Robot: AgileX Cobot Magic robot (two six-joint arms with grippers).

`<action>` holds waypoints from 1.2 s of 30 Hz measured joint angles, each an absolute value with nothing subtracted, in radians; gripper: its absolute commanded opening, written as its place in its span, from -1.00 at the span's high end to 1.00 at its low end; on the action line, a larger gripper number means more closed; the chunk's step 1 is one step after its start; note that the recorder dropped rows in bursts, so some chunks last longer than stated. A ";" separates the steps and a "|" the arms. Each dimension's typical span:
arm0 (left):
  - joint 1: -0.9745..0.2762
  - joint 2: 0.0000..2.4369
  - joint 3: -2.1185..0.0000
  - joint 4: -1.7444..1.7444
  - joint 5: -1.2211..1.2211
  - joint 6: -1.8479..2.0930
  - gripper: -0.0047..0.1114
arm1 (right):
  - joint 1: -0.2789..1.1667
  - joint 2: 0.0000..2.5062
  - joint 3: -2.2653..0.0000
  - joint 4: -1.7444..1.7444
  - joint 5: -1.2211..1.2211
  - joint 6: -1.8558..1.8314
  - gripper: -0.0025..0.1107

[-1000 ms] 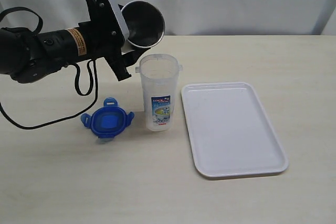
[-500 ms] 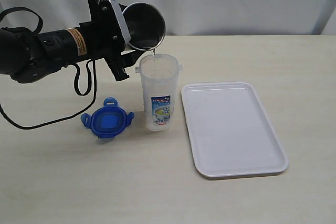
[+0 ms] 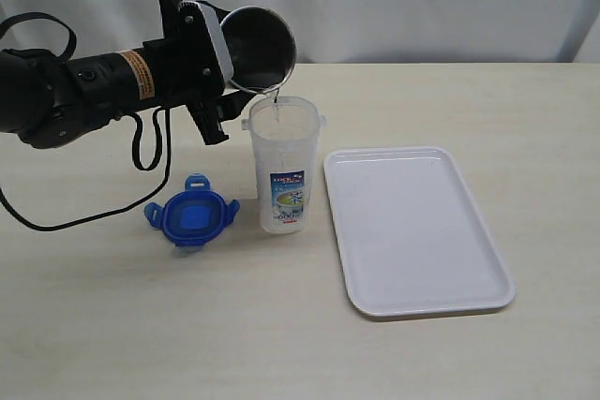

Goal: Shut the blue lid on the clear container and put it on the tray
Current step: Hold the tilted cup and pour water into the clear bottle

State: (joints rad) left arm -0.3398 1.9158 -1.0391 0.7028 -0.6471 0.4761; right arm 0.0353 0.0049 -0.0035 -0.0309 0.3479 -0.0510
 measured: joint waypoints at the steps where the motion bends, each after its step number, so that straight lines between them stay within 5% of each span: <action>1: -0.340 1.916 -1.039 0.703 -0.647 0.476 0.92 | 0.035 0.005 -0.003 -0.031 0.348 -0.051 0.88; 36: -0.340 1.916 -1.039 0.696 -0.622 0.501 0.92 | 0.035 0.005 -0.003 -0.031 0.348 -0.051 0.88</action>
